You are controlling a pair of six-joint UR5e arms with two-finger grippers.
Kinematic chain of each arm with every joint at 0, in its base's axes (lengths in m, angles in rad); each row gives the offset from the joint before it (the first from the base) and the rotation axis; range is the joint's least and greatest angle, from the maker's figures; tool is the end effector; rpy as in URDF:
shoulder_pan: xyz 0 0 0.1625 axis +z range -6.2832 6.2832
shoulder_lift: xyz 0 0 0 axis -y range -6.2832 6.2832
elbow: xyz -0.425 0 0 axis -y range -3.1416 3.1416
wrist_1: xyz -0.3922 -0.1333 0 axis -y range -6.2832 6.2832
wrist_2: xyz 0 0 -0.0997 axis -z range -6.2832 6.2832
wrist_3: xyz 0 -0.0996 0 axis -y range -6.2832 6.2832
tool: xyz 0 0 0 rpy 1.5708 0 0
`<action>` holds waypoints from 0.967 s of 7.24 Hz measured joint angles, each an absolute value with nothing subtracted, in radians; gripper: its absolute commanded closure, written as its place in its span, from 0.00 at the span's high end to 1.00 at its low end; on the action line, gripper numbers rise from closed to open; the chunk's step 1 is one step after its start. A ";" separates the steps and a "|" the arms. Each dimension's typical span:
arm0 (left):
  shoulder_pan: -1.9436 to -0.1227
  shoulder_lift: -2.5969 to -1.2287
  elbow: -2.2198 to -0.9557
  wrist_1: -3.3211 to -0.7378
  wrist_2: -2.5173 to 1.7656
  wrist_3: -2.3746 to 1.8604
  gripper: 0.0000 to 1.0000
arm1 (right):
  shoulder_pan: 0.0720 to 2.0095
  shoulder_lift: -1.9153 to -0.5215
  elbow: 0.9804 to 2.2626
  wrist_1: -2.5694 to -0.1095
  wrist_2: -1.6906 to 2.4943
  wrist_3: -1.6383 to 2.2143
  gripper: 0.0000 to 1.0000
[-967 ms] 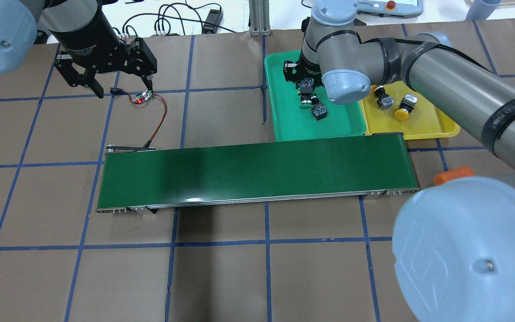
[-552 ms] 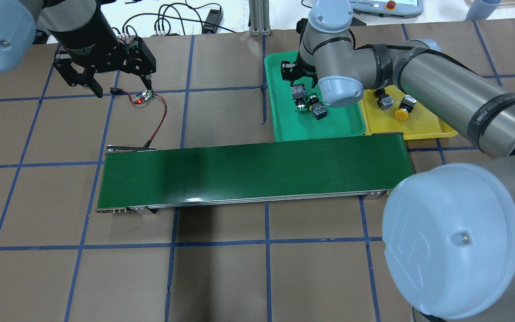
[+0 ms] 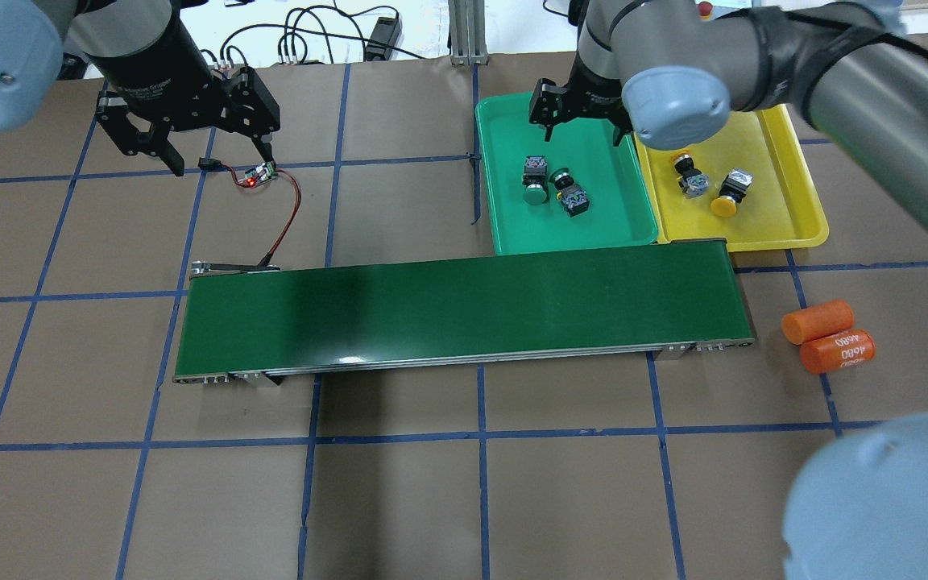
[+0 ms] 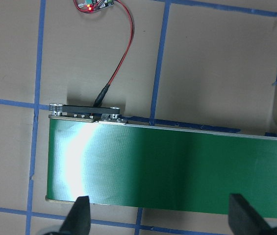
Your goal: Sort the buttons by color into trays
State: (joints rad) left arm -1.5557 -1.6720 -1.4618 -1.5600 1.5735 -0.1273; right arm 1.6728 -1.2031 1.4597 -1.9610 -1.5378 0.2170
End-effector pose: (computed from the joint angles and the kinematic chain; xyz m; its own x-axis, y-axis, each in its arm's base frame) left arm -0.1249 -0.5386 0.4907 -0.9899 -0.1419 -0.0003 -0.1419 0.9897 -0.0188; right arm 0.2015 -0.6269 0.3742 -0.9922 0.1086 -0.0606 0.1154 0.9857 -0.1230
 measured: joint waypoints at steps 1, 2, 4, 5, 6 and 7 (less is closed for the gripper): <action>-1.556 -1.672 -1.462 -1.560 1.573 -0.127 1.00 | 1.645 -1.290 1.464 -1.822 -1.537 0.188 1.00; -1.556 -1.672 -1.463 -1.560 1.573 -0.127 1.00 | 1.627 -1.367 1.468 -1.713 -1.539 0.162 1.00; -1.555 -1.671 -1.463 -1.560 1.574 -0.127 1.00 | 1.609 -1.463 1.485 -1.590 -1.552 0.154 1.00; -1.555 -1.671 -1.462 -1.560 1.574 -0.127 1.00 | 1.607 -1.479 1.507 -1.556 -1.553 0.153 1.00; -1.555 -1.671 -1.462 -1.560 1.573 -0.127 1.00 | 1.604 -1.489 1.535 -1.532 -1.553 0.149 1.00; -1.555 -1.671 -1.463 -1.560 1.573 -0.127 1.00 | 1.599 -1.494 1.554 -1.527 -1.560 0.146 1.00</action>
